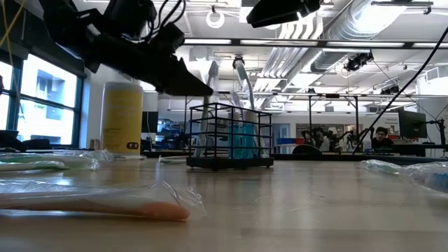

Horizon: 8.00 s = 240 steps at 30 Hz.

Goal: Pick & Place toothbrushing station
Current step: Put the orange toothbrush into the wire organizer, then put the green toothbrush into the wire organizer

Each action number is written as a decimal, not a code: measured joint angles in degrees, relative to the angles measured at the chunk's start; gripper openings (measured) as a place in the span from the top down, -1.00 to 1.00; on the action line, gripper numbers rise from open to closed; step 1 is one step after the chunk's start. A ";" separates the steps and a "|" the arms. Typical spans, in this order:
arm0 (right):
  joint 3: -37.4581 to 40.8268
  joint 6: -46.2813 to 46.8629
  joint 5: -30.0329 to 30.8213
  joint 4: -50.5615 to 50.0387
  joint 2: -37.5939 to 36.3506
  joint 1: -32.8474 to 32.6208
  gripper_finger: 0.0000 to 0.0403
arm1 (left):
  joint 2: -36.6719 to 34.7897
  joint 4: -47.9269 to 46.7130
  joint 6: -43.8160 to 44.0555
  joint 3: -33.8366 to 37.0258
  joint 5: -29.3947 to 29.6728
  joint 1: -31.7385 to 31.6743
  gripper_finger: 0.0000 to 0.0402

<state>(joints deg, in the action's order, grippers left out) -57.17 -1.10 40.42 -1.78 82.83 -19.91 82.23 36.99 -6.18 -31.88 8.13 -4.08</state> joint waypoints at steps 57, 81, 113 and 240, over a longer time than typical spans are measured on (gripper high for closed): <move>0.02 4.65 -0.20 -4.35 0.00 -0.71 -0.20 | -20.85 -89.33 41.10 0.02 -14.06 -0.01 0.30; 0.02 5.94 -0.55 -5.42 0.00 -0.71 -0.20 | -1.98 -84.44 35.79 -2.10 -10.50 1.30 0.66; 0.07 8.59 -0.51 -7.56 0.00 -0.71 -0.20 | -20.73 -19.14 3.55 -7.18 4.30 12.22 1.00; 2.86 8.72 -5.06 -4.83 0.02 1.65 -0.20 | -22.04 -86.44 34.72 -7.45 -10.56 18.63 -0.09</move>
<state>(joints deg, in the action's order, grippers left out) -54.30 7.63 35.37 -6.61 82.85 -18.26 60.19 -49.45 28.54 -39.33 -2.44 14.55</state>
